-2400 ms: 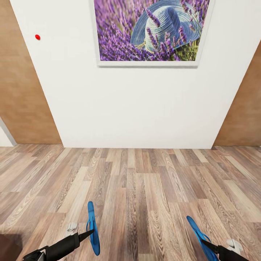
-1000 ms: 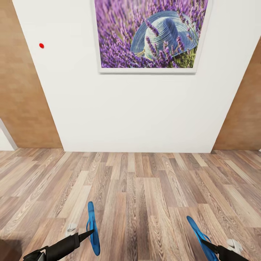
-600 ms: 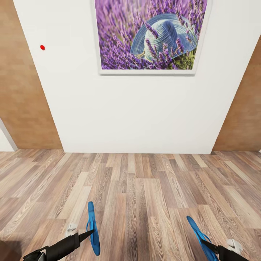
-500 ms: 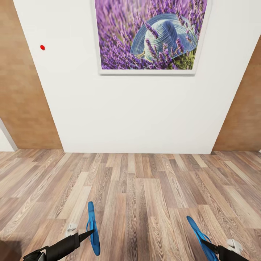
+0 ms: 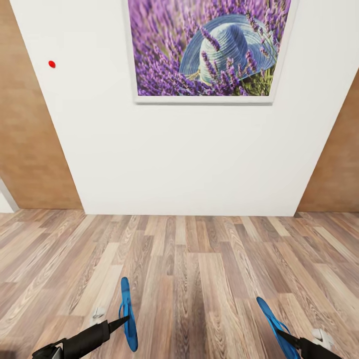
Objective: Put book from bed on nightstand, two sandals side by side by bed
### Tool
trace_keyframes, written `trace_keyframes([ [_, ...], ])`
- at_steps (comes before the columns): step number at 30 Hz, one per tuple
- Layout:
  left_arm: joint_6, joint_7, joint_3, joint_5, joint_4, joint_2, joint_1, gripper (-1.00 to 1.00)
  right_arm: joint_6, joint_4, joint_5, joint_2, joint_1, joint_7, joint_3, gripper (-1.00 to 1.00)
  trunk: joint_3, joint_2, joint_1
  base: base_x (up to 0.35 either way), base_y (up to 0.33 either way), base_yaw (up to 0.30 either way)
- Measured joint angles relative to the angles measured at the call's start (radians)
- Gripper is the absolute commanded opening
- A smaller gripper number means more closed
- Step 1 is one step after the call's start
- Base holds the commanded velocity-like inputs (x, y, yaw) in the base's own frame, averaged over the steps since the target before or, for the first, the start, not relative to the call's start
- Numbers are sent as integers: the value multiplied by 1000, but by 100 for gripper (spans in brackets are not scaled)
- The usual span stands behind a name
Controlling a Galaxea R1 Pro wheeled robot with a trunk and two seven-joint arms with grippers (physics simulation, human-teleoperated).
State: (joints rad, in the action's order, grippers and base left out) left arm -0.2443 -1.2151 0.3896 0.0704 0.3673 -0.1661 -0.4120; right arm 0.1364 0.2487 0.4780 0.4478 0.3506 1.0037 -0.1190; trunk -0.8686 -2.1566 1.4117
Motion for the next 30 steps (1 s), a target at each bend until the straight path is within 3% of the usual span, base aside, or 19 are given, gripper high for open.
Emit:
trace_keyframes([
  [20,1,14,0,-2,0,2,0,-100,0,0,-1,-6,0,0,3,-100,0,0,0,331,0,0],
  [23,24,96,-5,-9,0,17,0,-100,-1,-1,-2,-28,0,-3,4,-100,0,0,0,331,0,0],
  [26,99,258,-18,-41,-4,49,0,-100,-19,-3,-14,-83,0,-14,6,-100,0,0,0,331,0,0],
  [28,151,355,-24,-66,-26,70,0,-100,-54,-6,-35,-113,0,-69,7,-100,0,0,0,331,0,0],
  [30,192,406,-27,-93,-75,79,0,-100,-88,-24,-71,-144,-1,-163,12,-100,0,0,0,331,0,0],
])
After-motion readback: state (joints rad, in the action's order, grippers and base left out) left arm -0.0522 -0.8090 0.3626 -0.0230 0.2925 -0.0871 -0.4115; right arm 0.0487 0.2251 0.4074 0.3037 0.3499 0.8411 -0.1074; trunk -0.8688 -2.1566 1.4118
